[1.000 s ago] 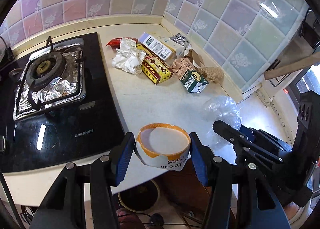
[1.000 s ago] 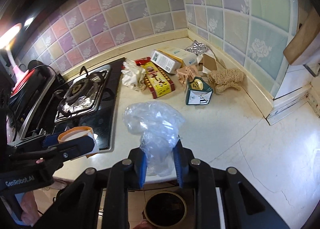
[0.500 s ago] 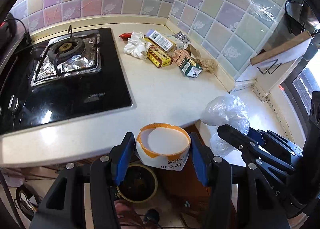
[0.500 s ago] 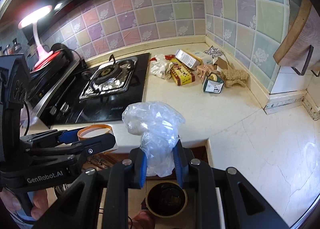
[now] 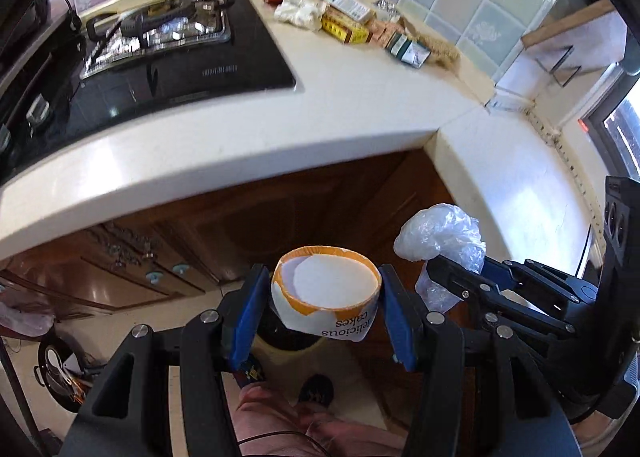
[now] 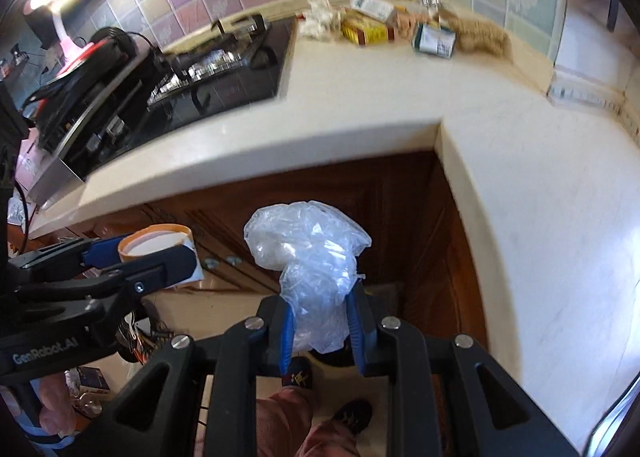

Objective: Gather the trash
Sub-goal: 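Lower both held items down over the trash bin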

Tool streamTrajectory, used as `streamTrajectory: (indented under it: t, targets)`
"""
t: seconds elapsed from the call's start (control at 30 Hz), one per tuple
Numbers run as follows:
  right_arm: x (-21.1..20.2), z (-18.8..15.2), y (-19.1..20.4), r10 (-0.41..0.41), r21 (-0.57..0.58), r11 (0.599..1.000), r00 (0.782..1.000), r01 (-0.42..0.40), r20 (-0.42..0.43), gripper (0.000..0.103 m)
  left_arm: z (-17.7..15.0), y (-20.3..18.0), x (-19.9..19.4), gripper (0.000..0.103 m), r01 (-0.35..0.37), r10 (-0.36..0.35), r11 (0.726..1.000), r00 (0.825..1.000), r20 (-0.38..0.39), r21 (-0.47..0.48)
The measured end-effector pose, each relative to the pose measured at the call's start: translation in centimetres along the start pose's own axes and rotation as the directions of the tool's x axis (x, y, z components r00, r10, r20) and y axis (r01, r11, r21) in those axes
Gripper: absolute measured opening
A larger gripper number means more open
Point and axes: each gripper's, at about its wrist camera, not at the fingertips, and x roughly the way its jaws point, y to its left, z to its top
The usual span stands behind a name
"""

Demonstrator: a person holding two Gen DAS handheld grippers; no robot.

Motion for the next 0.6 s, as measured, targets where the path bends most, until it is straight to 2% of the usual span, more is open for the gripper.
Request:
streamTrajectory:
  t: [0.2,0.6]
  targets:
    - [5.2,-3.4,-0.2,-0.059,0.044,0.997,0.996,0.062,-0.074,0.023,-2.5,1.6,5.2,0.054,0.009,-0.008,1.000,0.997,-0.083,0.017]
    - [20.5,-10.6,-3.7,-0.084,0.212,0.968,0.972,0.132,-0.221,0.023,-7.5,5.6,21.0,0.054,0.029,-0.017,0.998,0.974,-0.226,0.054]
